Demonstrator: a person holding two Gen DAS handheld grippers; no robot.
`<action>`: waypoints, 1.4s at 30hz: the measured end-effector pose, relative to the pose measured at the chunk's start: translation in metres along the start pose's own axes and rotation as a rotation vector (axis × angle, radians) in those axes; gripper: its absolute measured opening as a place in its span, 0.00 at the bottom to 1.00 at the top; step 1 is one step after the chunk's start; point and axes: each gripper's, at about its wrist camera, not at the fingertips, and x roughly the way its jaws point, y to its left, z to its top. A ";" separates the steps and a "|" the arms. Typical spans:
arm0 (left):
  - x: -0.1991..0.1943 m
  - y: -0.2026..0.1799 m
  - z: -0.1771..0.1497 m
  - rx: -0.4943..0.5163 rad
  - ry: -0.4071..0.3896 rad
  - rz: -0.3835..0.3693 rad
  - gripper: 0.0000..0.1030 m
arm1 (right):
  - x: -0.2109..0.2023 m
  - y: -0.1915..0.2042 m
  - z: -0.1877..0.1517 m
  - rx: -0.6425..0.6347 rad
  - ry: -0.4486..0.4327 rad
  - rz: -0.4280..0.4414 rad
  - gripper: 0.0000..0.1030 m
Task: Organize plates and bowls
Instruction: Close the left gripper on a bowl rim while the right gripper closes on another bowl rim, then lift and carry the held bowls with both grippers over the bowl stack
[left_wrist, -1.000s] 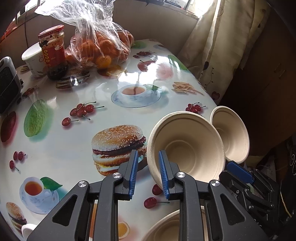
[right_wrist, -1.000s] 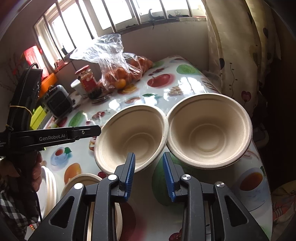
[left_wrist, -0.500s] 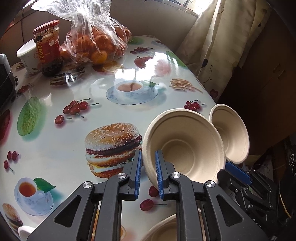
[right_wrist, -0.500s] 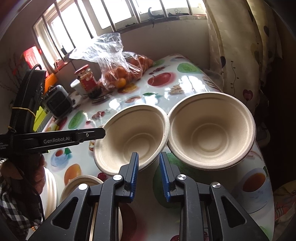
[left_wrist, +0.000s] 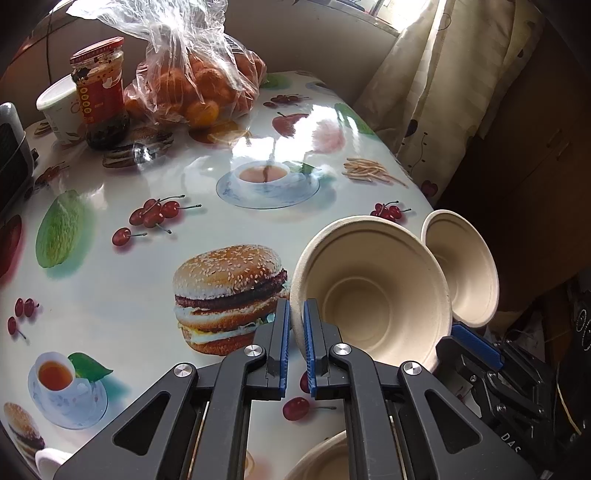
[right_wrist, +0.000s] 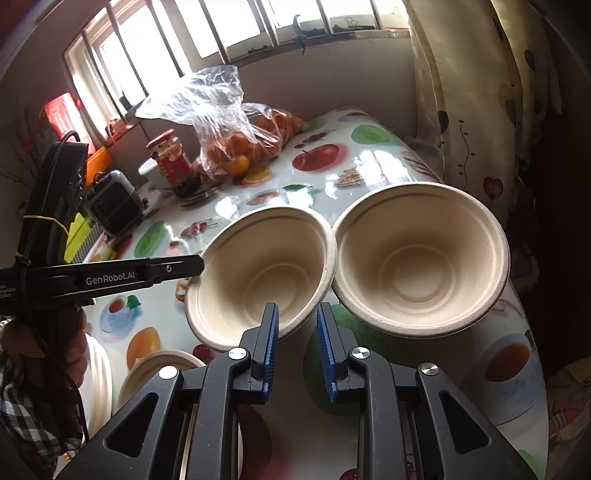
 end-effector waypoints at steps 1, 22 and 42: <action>-0.001 0.000 0.000 0.000 -0.001 0.000 0.07 | 0.000 0.000 0.000 0.002 0.000 0.001 0.20; -0.024 0.001 -0.008 -0.012 -0.040 -0.010 0.07 | -0.016 0.011 0.000 -0.017 -0.028 0.011 0.20; -0.063 -0.003 -0.028 -0.003 -0.102 -0.035 0.07 | -0.048 0.030 -0.010 -0.038 -0.069 0.017 0.20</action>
